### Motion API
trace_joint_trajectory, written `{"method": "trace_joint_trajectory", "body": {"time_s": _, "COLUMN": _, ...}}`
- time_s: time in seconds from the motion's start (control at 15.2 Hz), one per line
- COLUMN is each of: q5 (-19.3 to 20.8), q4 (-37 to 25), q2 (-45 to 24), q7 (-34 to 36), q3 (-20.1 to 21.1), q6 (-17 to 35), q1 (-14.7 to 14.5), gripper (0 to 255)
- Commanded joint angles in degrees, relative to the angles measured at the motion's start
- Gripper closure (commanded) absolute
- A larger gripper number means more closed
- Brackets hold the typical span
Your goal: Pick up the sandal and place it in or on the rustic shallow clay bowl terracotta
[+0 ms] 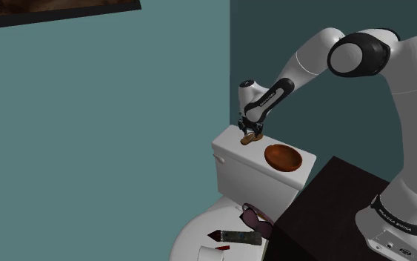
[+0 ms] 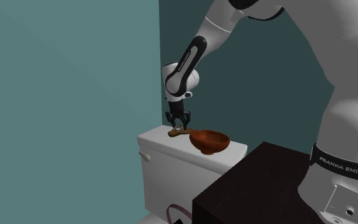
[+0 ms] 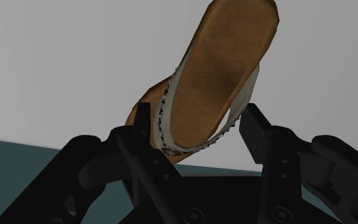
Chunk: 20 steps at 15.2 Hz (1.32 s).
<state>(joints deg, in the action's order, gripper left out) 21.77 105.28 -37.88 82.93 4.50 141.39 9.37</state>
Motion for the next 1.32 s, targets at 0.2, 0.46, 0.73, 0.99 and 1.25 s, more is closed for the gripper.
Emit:
{"method": "trace_joint_trajectory", "body": {"time_s": 0.2, "q5": 0.0, "q4": 0.0, "q2": 0.0, "q7": 0.0, "q3": 0.0, "q6": 0.0, "q1": 0.0, "gripper": 255}}
{"method": "trace_joint_trajectory", "body": {"time_s": 0.46, "q5": -0.3, "q4": 0.3, "q2": 1.2, "q7": -0.4, "q3": 0.3, "q6": -0.9, "q1": 0.2, "gripper": 255}}
{"method": "trace_joint_trajectory", "body": {"time_s": 0.73, "q5": -1.0, "q4": 0.7, "q2": 3.6, "q7": -1.1, "q3": 0.8, "q6": -2.8, "q1": 0.5, "gripper": 255}}
{"method": "trace_joint_trajectory", "body": {"time_s": 0.99, "q5": -1.7, "q4": 1.0, "q2": 5.9, "q7": -1.9, "q3": 1.2, "q6": -4.8, "q1": 0.8, "gripper": 255}}
{"method": "trace_joint_trajectory", "body": {"time_s": 1.25, "q5": -2.4, "q4": 1.0, "q2": 8.0, "q7": -2.7, "q3": 1.7, "q6": -6.9, "q1": 1.0, "gripper": 255}}
